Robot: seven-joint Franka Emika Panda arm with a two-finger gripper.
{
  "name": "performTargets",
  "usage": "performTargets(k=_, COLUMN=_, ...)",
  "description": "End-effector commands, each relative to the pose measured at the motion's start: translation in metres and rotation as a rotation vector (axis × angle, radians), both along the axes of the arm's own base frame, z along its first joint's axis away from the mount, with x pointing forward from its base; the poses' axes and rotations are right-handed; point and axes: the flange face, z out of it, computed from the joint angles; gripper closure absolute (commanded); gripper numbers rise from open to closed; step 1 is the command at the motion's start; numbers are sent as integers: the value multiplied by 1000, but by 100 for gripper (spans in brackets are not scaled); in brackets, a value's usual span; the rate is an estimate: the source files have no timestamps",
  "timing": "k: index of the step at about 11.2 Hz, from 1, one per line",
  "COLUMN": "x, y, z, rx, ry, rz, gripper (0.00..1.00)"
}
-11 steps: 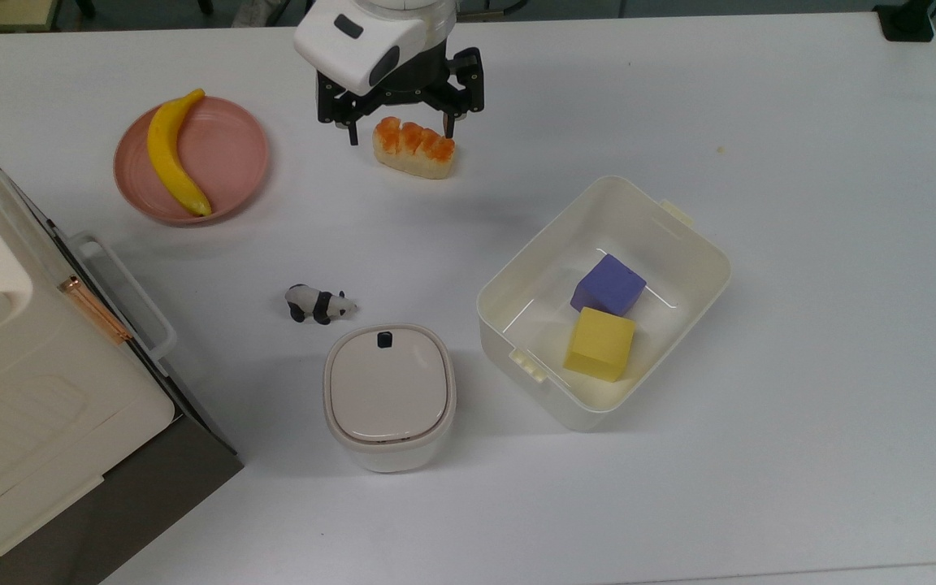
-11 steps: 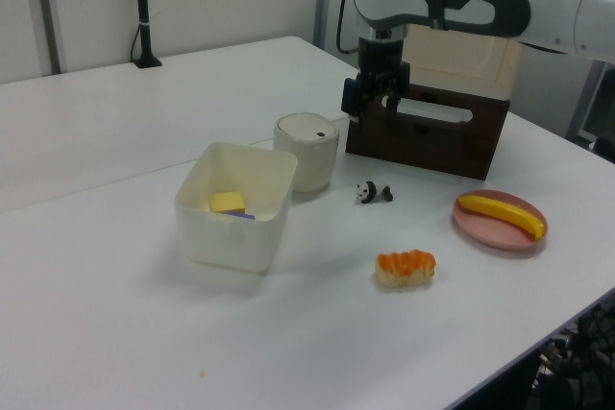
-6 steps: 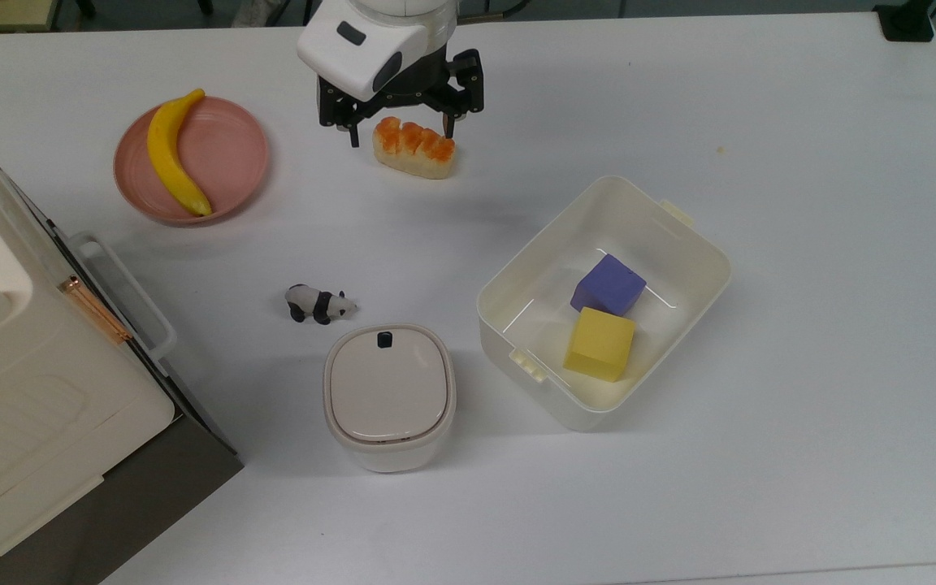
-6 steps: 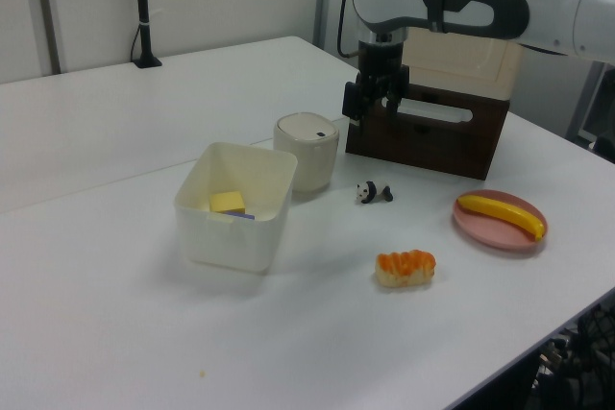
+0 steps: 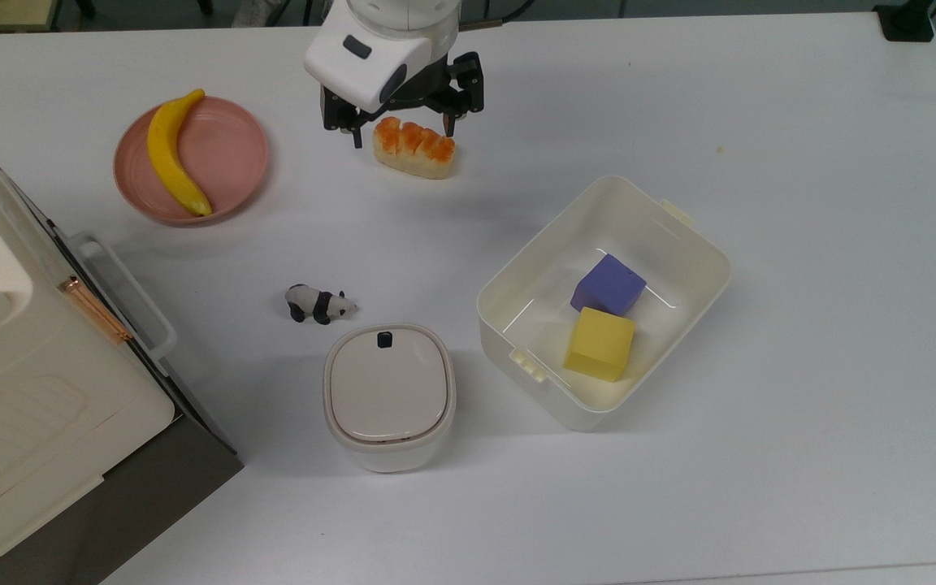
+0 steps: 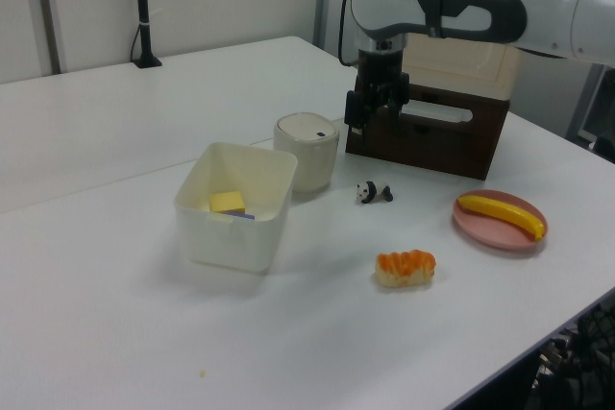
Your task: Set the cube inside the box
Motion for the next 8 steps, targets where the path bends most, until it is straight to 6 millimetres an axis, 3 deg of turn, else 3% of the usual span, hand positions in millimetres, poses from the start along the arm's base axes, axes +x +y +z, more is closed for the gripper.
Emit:
performTargets(k=1, x=-5, y=3, z=-16, rx=17, ry=47, rz=31, gripper=0)
performTargets(k=5, x=9, y=5, z=-59, rx=21, ry=80, rz=61, gripper=1)
performTargets(k=6, x=9, y=7, z=-60, rx=23, ry=82, rz=90, gripper=9)
performTargets(k=8, x=11, y=7, z=-48, rx=37, ry=63, rz=127, gripper=36)
